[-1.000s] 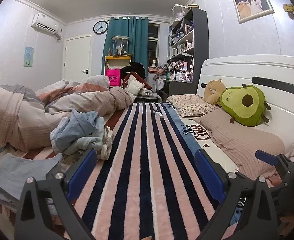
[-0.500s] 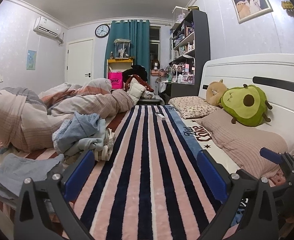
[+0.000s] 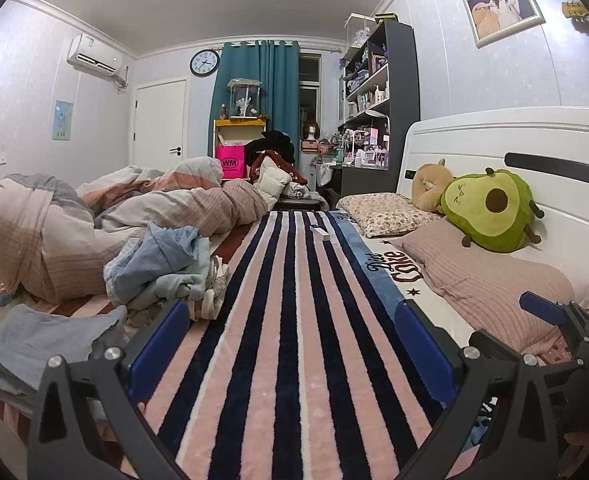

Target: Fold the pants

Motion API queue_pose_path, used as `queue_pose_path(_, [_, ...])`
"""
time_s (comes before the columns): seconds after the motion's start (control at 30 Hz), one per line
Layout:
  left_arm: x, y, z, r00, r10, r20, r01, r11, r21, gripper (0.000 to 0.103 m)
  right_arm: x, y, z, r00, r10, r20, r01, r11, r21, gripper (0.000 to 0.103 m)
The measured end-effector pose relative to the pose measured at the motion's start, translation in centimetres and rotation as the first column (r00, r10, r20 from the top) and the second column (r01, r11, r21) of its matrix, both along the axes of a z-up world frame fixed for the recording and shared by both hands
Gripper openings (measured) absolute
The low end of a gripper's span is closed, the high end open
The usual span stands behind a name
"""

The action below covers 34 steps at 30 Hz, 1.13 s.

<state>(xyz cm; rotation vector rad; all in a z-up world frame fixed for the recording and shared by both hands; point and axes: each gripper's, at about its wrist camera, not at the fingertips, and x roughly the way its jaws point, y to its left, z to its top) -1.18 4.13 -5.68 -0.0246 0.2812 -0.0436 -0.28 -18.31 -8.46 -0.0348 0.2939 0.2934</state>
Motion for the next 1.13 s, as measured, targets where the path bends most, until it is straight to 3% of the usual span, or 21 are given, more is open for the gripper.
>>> queue_pose_path(1.13, [0.18, -0.31, -0.5, 1.0, 0.004, -0.008, -0.004, 1.0, -0.014, 0.102, 0.17, -0.33, -0.09, 1.0, 0.008, -0.005, -0.008, 1.0, 0.008, 0.102])
